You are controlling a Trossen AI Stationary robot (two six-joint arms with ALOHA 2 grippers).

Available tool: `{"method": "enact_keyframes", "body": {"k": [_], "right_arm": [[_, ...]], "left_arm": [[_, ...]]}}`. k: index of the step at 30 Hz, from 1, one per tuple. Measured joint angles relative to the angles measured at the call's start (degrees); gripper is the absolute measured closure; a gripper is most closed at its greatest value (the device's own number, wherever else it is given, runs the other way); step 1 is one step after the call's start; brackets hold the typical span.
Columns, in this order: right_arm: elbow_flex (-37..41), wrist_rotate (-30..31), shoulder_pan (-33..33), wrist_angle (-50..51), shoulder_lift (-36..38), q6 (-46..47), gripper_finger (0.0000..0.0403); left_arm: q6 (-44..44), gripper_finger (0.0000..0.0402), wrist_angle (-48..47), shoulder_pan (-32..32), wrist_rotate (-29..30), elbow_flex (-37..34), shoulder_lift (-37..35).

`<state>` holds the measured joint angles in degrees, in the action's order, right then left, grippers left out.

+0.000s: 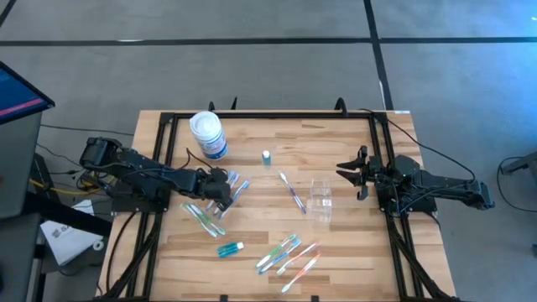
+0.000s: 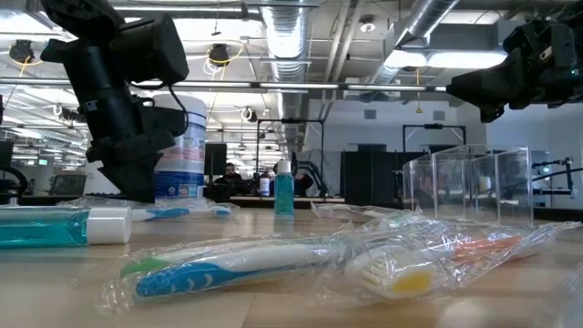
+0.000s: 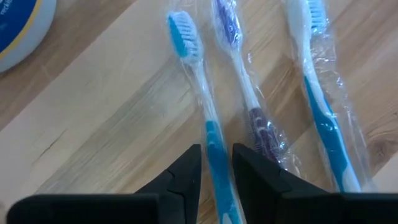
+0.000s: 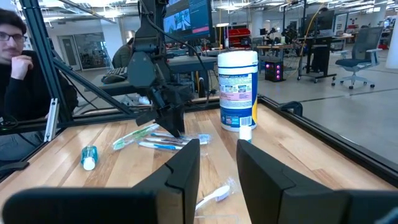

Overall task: Pick & Place toothbrushing station
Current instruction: Put the blue toothbrush into the transparent organizer

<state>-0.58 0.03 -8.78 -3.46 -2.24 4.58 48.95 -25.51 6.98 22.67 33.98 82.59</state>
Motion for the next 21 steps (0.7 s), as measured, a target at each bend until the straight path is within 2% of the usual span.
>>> {"method": "enact_keyframes", "body": {"k": [3, 8, 15, 21], "right_arm": [[0.0, 0.0, 0.0, 0.0, 0.0, 0.0, 0.0305], [0.0, 0.0, 0.0, 0.0, 0.0, 0.0, 0.0305], [0.0, 0.0, 0.0, 0.0, 0.0, 0.0, 0.0305], [0.0, 0.0, 0.0, -0.4, 0.0, 0.0, 0.0305]], "left_arm": [[0.4, 0.0331, 0.0, 0.0, 0.0, 0.0, 0.0], [0.6, 0.0392, 0.2, 0.0, 0.4, 0.1, -0.1], [0.1, 0.0401, 0.1, 0.0, 2.0, 0.1, -0.2], [-0.5, 0.0401, -0.2, 0.1, 5.4, 0.0, -4.9]]}}
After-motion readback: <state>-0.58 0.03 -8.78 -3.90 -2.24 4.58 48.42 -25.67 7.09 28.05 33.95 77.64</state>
